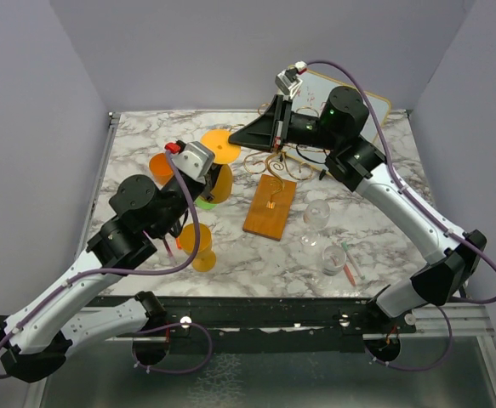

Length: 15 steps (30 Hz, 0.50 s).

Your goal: Place the wine glass upside down on the wine glass rack

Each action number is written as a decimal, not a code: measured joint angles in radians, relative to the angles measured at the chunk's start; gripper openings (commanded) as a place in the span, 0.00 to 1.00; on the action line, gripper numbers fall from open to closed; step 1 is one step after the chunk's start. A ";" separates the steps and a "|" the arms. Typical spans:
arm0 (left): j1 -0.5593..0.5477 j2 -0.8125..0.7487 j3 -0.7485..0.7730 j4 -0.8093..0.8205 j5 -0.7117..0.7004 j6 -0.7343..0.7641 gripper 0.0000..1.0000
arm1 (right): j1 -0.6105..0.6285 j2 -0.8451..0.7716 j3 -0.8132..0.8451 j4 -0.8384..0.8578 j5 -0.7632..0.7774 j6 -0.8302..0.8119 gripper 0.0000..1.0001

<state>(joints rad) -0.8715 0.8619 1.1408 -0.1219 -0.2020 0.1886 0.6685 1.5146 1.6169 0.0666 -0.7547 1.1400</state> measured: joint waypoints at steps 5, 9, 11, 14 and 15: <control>0.001 -0.016 -0.016 -0.015 -0.017 -0.026 0.70 | 0.005 0.000 -0.011 0.006 0.006 0.023 0.01; -0.001 -0.032 -0.020 -0.064 -0.092 -0.100 0.83 | 0.021 0.000 -0.010 0.006 0.017 0.002 0.00; -0.001 -0.049 -0.023 -0.101 -0.131 -0.145 0.87 | 0.024 0.005 0.000 -0.003 0.032 -0.021 0.01; -0.001 -0.097 -0.039 -0.156 -0.166 -0.228 0.91 | 0.026 0.020 0.028 -0.008 0.049 -0.060 0.01; -0.001 -0.118 -0.045 -0.171 -0.172 -0.259 0.92 | 0.026 0.027 0.037 -0.008 0.055 -0.070 0.01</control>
<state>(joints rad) -0.8726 0.7441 1.0958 -0.2924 -0.3740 -0.0700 0.6945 1.5417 1.6543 0.0586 -0.6994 1.0702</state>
